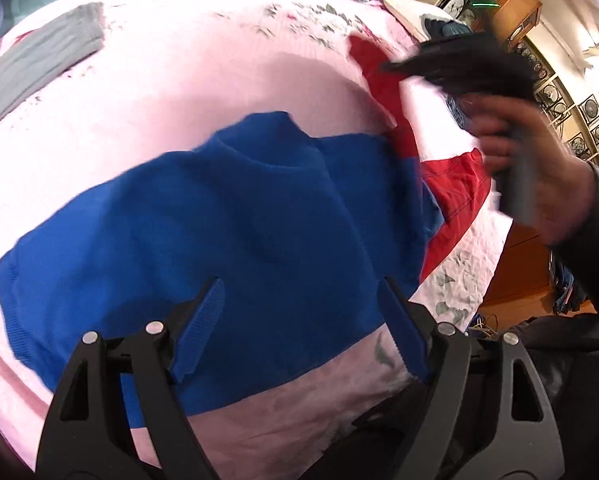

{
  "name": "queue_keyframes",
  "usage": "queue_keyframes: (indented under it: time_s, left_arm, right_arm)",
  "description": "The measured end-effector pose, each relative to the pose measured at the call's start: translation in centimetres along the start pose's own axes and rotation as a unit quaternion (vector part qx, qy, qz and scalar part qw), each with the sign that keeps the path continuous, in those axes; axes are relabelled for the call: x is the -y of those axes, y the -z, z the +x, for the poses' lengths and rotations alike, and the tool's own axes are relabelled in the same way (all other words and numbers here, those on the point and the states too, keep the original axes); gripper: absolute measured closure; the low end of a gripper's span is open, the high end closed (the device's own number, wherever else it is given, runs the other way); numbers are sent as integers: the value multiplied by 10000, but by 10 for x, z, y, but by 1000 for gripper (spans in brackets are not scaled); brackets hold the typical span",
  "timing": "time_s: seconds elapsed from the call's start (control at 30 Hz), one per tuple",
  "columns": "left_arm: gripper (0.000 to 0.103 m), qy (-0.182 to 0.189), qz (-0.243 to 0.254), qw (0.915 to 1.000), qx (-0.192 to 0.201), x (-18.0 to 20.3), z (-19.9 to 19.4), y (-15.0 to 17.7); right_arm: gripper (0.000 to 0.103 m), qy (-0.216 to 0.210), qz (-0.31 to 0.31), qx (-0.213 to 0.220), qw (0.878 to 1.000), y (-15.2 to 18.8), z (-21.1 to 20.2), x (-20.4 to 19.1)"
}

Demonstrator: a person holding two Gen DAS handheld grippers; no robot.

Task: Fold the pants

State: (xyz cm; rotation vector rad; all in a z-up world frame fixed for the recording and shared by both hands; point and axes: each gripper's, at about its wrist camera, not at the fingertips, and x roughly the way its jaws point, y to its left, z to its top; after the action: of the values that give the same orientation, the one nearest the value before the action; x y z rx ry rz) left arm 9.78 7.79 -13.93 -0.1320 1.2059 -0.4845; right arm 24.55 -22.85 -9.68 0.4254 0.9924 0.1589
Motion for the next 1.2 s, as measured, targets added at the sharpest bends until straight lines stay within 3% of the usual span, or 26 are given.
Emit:
queue_keyframes:
  time_s: [0.1, 0.2, 0.3, 0.4, 0.43, 0.5, 0.53, 0.57, 0.6, 0.77, 0.9, 1.0, 1.07, 1.2]
  left_arm:
    - [23, 70, 103, 9998, -178, 18, 16, -6]
    - [23, 115, 215, 9986, -464, 33, 34, -9]
    - [23, 108, 335, 9965, -752, 49, 51, -13]
    - [23, 95, 474, 9937, -1009, 62, 67, -17]
    - [23, 73, 512, 9929, -1069, 65, 70, -18]
    - [23, 0, 598, 9912, -1184, 70, 78, -18]
    - [22, -45, 612, 9905, -1232, 72, 81, -17]
    - [22, -125, 605, 9895, -1307, 72, 87, -17]
    - [22, -176, 600, 9890, -1343, 74, 92, -15]
    - [22, -245, 571, 9889, -1353, 73, 100, -9]
    - [21, -398, 608, 9880, -1364, 79, 104, -10]
    - [19, -467, 630, 9874, -1374, 83, 107, -11]
    - [18, -508, 653, 9868, -1390, 85, 108, -13]
    - [18, -498, 568, 9875, -1387, 86, 111, -16]
  right_arm:
    - [100, -742, 574, 689, 9932, 9, -86, 48]
    - [100, -906, 1287, 921, 9832, 42, -128, 106]
    - [100, -644, 2120, 720, 9725, 91, -127, 171]
    - [94, -15, 2502, -36, 9682, 126, -100, 210]
    - [93, -78, 2597, -132, 9656, 133, -98, 217]
    - [81, -299, 2671, 112, 9631, 133, -110, 218]
    - [70, -286, 2640, 247, 9638, 130, -117, 216]
    - [50, -201, 2620, 429, 9639, 125, -124, 216]
    - [48, -107, 2611, 601, 9634, 121, -128, 218]
    - [48, -122, 2924, 398, 9554, 104, -98, 247]
    - [48, -815, 3221, 308, 9427, 99, -76, 261]
    - [50, -841, 2896, 254, 9531, 89, -64, 253]
    - [75, -753, 2667, 117, 9607, 84, -65, 245]
    - [83, -762, 2117, 573, 9727, 69, -106, 224]
